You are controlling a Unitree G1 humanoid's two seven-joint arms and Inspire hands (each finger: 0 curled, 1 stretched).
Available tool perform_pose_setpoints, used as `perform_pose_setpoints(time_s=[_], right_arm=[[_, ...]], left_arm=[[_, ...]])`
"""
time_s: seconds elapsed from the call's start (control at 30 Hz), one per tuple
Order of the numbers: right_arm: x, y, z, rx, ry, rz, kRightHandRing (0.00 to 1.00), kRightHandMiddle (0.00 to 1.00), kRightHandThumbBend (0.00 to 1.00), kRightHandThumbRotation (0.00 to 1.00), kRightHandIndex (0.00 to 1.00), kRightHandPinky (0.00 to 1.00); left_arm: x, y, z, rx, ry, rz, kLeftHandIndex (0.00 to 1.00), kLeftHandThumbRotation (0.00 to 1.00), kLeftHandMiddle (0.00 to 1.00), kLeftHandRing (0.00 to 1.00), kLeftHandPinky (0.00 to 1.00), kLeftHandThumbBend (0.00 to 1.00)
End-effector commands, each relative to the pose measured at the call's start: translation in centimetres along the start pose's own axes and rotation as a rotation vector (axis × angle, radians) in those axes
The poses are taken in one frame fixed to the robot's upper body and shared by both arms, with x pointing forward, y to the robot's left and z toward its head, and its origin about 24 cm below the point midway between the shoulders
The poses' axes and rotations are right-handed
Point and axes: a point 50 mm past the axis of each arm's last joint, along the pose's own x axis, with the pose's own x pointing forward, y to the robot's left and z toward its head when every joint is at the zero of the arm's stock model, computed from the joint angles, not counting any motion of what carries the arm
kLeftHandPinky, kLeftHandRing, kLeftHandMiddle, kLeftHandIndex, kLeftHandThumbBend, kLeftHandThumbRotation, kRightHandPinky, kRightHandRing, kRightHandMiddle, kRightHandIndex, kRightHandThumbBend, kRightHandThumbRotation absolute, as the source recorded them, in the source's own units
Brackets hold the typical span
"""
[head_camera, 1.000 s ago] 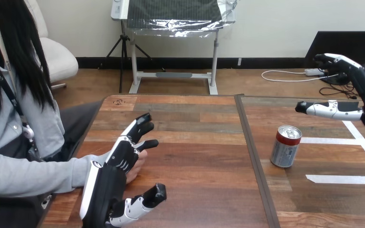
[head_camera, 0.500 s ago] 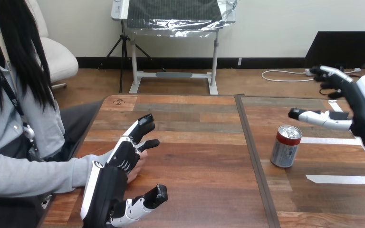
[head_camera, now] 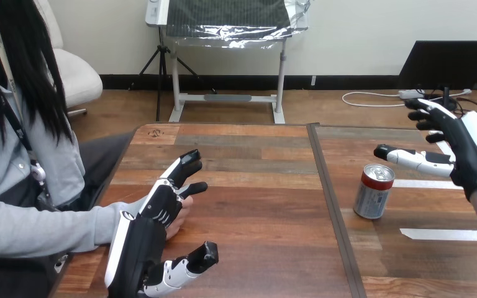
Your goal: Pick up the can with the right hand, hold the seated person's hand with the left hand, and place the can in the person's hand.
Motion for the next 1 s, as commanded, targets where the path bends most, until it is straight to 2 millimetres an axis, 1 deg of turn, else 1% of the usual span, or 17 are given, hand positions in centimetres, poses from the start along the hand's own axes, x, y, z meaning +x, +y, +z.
perform_pose_setpoints(time_s=[0.0,0.17,0.57,0.97], right_arm=[[1.5,-0.8,1.6,0.069,-0.025,-0.065,0.82,0.84,1.0,0.53,0.87,0.76],[1.4,-0.3,1.3,0.077,0.003,-0.058,0.81,0.83,1.0,0.53,0.87,0.75],[1.3,0.6,0.8,0.083,0.057,-0.044,0.77,0.83,1.0,0.56,0.87,0.71],[1.1,1.2,0.5,0.087,0.083,-0.02,0.75,0.82,1.0,0.58,0.87,0.69]], left_arm=[[1.5,0.1,0.6,0.0,-0.077,-0.005,0.86,0.66,0.91,0.9,0.8,0.99],[1.4,0.1,0.6,-0.005,-0.077,-0.001,0.86,0.66,0.91,0.9,0.81,0.99],[1.3,0.1,0.7,-0.016,-0.08,-0.001,0.87,0.64,0.92,0.91,0.84,0.98],[1.0,0.1,0.8,-0.025,-0.078,-0.001,0.87,0.64,0.91,0.91,0.83,0.99]])
